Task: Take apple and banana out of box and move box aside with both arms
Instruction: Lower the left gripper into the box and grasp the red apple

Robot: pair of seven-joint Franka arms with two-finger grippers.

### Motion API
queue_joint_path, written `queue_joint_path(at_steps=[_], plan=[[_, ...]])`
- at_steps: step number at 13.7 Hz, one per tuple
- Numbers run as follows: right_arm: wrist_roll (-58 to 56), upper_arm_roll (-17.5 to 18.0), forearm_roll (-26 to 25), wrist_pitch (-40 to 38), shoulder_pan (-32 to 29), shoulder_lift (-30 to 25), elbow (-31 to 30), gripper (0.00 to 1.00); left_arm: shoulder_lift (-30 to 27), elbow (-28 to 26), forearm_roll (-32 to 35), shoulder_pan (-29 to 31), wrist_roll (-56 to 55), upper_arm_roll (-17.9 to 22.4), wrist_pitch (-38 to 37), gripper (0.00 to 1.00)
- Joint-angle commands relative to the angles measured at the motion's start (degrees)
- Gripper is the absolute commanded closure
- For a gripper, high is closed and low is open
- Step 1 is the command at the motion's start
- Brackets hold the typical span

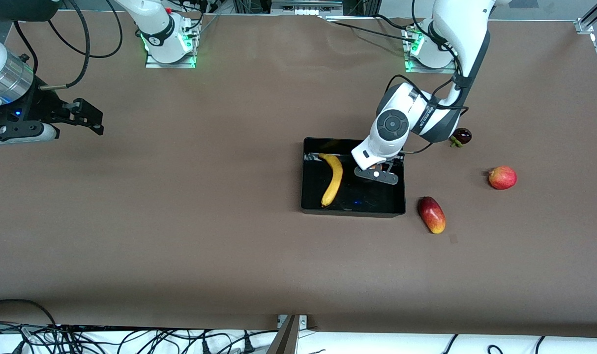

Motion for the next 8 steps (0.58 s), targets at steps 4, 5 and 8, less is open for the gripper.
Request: queue_joint_path(at_steps=[4,5,8], plan=[[0.2,0.8,0.0,-0.2,-1.1,0.2,0.9,0.0,2.1,-0.2,1.6,-0.6,-0.2,0.4,4.2,0.0],[0.2,0.8,0.0,-0.2,-1.1,0.2,0.9,0.0,2.1,-0.2,1.6,-0.6,-0.2,0.4,4.0,0.23],[0.2,0.8,0.0,-0.2,-1.1,0.2,0.9,0.0,-0.9,3.2,1.5,-2.1,-1.4,0.4,-3.4,0.88]])
